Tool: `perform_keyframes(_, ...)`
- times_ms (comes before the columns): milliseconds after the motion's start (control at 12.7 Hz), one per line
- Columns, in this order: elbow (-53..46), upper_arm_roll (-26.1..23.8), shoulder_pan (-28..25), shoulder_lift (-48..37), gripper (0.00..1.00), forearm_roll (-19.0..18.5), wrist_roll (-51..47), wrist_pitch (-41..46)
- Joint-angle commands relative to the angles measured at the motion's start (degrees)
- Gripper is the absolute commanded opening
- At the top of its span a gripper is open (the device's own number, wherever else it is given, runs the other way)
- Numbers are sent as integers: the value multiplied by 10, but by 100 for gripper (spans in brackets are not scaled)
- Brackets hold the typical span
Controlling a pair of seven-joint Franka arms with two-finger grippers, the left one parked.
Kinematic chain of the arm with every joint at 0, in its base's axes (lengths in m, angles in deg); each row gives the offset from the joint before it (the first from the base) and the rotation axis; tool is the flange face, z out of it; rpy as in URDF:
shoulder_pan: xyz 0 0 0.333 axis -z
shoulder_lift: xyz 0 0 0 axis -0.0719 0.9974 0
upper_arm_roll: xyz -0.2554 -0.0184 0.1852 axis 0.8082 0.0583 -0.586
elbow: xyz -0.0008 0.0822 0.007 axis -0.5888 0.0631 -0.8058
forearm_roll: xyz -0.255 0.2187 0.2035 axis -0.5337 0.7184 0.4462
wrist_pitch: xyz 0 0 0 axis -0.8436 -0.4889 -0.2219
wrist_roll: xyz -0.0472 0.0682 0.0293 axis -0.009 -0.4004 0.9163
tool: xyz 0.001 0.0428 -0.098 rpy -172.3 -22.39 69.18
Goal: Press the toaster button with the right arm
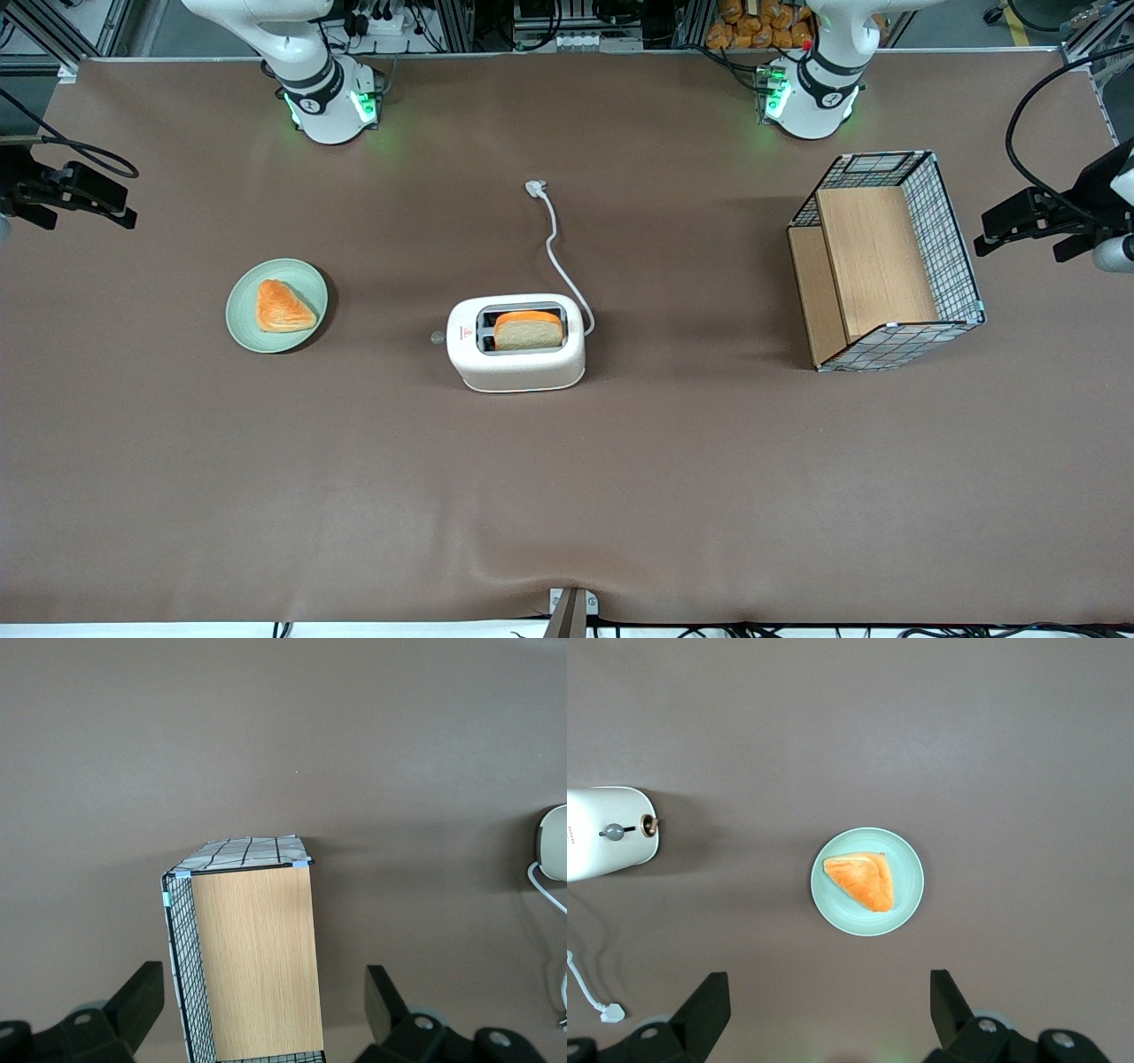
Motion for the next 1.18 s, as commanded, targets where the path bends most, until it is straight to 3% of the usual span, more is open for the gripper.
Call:
perform_keyframes(0,-10,3,-3,5,100,-5,6,2)
perform_keyframes(1103,-7,2,-8,6,100,-6,5,14)
